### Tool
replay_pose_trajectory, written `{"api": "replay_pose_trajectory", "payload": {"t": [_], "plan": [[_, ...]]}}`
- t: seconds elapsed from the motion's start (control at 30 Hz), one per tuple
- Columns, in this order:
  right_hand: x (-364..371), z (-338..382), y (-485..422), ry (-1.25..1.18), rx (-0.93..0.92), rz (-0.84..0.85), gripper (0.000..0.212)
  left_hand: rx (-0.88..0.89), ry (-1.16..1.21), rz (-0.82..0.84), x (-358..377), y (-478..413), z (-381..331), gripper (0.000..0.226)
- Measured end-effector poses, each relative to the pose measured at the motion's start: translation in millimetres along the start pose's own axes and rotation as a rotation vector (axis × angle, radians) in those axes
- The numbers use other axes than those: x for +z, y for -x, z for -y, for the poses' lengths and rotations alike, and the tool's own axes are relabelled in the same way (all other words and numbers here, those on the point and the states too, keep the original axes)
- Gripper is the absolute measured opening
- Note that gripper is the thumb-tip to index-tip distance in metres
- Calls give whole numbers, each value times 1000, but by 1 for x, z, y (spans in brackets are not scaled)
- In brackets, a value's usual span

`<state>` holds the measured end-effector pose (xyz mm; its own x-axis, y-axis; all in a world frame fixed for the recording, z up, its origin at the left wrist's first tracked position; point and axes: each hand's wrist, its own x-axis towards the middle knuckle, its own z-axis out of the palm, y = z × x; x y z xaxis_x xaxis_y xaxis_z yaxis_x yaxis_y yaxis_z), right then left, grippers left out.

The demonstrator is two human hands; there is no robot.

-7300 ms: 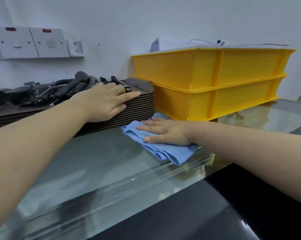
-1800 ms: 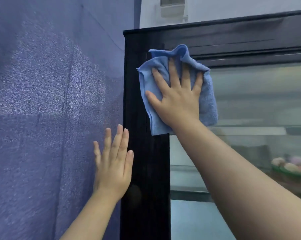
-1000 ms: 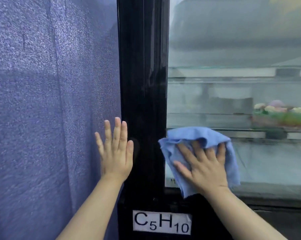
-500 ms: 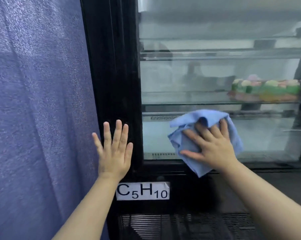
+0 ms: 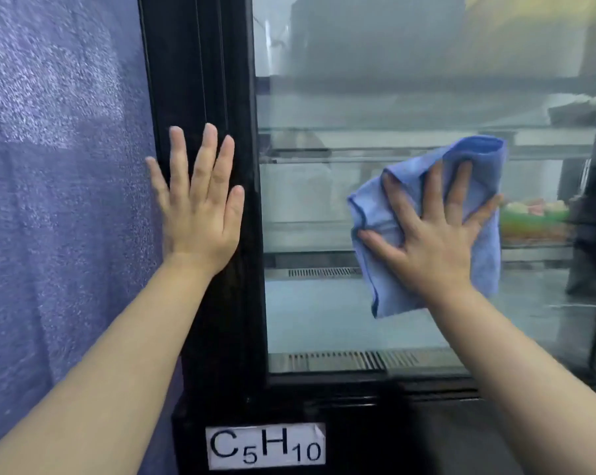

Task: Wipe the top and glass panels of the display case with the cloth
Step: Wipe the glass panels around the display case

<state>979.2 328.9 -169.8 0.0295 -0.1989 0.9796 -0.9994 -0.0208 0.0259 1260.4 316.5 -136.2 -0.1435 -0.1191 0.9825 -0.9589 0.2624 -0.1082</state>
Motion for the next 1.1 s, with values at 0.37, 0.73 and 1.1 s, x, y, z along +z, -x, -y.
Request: {"api": "replay_pose_trajectory", "payload": {"t": [0.37,0.73,1.1], "plan": [[-4,14,-35,-25,-354,-77,53,-32,-41,36,1,-47,11,59],[-19,35,-155,-5,-464,-156,57,-34,27,-107,-27,-132,34,61],[-24,52,-193,-69,-377,-194,61,28,60,-76,-13,-152,32,65]]}}
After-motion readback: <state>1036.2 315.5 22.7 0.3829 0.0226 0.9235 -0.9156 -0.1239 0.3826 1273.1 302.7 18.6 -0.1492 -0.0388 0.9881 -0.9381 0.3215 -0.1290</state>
